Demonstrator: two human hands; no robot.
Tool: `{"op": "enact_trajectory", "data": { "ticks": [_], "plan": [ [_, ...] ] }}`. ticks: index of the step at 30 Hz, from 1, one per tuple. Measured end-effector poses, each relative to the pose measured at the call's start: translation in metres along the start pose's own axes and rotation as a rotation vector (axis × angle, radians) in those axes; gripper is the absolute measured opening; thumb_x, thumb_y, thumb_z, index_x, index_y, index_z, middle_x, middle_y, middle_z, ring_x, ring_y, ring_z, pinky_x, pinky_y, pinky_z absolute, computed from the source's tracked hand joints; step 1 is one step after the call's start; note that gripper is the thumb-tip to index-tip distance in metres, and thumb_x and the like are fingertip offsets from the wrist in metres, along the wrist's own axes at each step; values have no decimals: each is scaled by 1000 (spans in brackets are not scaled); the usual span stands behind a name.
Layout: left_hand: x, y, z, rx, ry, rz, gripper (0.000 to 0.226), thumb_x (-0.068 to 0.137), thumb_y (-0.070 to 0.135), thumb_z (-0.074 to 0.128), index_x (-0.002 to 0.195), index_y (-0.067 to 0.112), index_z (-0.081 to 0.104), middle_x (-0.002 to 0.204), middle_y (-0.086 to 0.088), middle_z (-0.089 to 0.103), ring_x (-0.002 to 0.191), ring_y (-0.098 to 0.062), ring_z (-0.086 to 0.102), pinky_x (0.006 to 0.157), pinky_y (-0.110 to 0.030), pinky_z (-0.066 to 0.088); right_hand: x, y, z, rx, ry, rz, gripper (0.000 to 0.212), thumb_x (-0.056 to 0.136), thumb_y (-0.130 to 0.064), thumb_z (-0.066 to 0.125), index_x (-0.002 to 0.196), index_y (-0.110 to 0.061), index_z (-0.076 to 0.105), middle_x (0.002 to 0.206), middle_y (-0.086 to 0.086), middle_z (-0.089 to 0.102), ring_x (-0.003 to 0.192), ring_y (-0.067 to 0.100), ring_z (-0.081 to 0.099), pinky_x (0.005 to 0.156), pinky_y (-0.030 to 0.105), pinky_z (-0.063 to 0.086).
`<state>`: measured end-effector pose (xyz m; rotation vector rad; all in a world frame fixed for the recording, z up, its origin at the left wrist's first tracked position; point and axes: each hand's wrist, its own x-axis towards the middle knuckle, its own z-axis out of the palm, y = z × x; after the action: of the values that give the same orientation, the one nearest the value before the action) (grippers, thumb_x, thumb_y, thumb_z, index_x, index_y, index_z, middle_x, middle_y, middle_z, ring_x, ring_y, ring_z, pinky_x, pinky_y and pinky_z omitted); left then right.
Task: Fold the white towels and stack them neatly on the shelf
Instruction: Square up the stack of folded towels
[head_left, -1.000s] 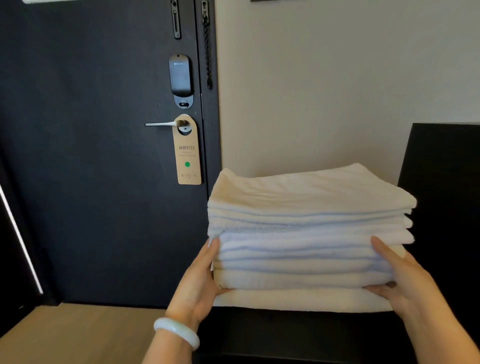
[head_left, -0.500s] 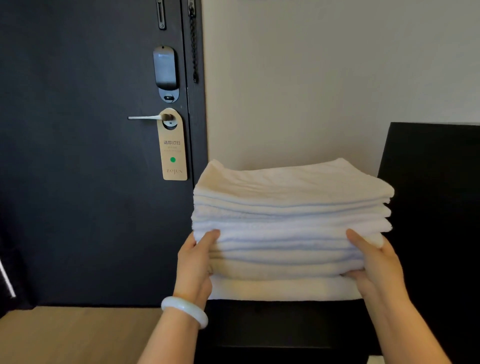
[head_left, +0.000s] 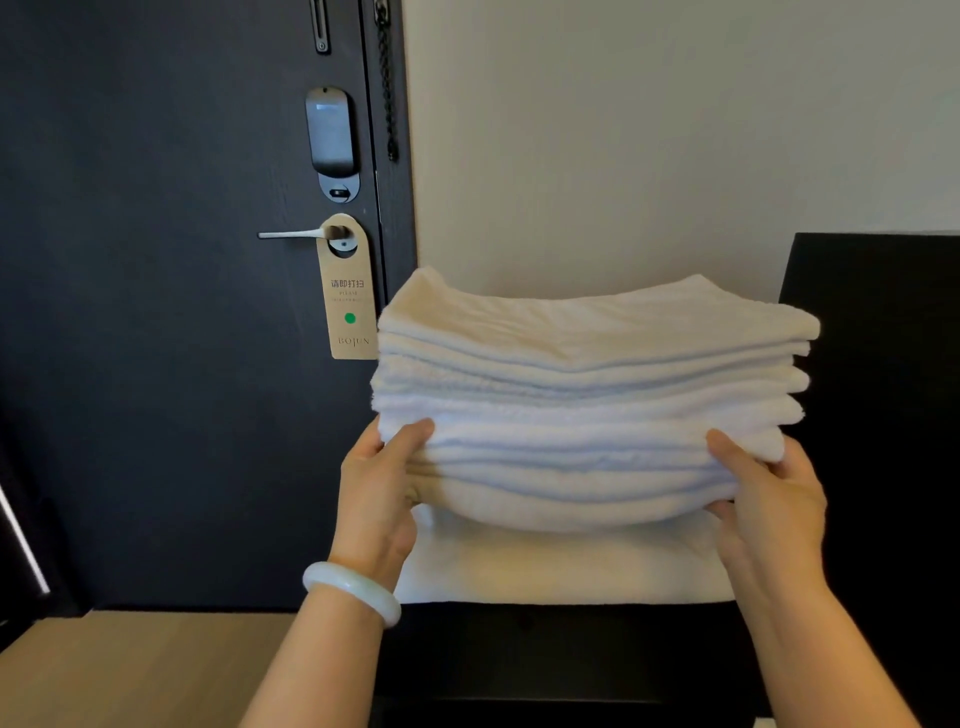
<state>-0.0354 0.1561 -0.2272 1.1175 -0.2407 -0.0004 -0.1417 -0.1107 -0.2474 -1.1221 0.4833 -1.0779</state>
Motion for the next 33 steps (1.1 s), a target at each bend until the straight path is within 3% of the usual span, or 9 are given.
{"op": "enact_trajectory", "data": {
  "ticks": [4,10,16,20,22,25,28,31,33],
  "plan": [
    [1,-7,-16,41,58,-70,24,90,19,65,113,21,68,108,-8,72,103,-31,67,83,-49,52,-3,19,0,-48,-6,41,40,76,-31,80,112,-40,65,112,-8,68,105,17,65,88,51,53],
    [-1,-13,-34,150,-7,-311,30,90,37,66,118,31,62,109,-1,72,103,-25,66,78,-47,57,-5,26,-4,-139,-59,235,86,56,-53,87,132,-42,49,124,-1,61,112,30,58,87,63,50],
    [-3,-14,-30,229,-169,-289,44,92,49,58,128,24,60,113,3,73,107,-17,67,94,-38,50,-6,12,-3,-172,-15,213,67,70,-43,82,130,-36,53,123,0,61,112,30,58,88,60,51],
    [-2,-9,-42,276,-318,-311,56,90,61,52,136,29,52,126,3,67,119,-16,61,108,-44,40,-10,5,-6,-348,-30,271,80,74,-46,79,142,-29,41,134,9,53,117,35,54,93,60,49],
    [-3,-8,-52,112,-389,-284,59,93,62,36,140,29,47,135,0,60,126,-19,56,110,-46,37,-19,-13,-10,-610,32,200,84,80,-35,77,149,-21,32,146,15,41,128,40,43,101,60,42],
    [-3,-10,-54,-79,-332,-316,71,88,74,22,139,32,49,136,0,60,126,-19,56,109,-46,37,-45,-49,-2,-827,181,-284,75,86,-6,68,149,-20,31,154,6,29,143,27,27,110,43,31],
    [0,-12,-40,51,-227,-258,57,92,71,23,114,44,68,124,4,68,113,-15,64,103,-46,45,-65,-71,40,-810,-205,-703,58,93,-9,57,146,-23,39,153,-5,34,143,13,28,110,26,22],
    [-4,-10,-33,102,-201,-250,51,94,69,28,104,47,72,120,6,70,110,-14,66,97,-43,49,-56,-62,82,-959,-642,-796,47,103,-23,43,149,-17,38,156,0,34,145,15,26,115,19,12],
    [-6,-9,-34,76,-198,-254,50,95,67,29,109,44,71,121,4,69,111,-15,66,97,-42,49,-48,-46,94,-1155,-774,-794,51,103,-36,26,148,-17,40,156,1,36,146,18,28,117,23,10]
  ]
}}
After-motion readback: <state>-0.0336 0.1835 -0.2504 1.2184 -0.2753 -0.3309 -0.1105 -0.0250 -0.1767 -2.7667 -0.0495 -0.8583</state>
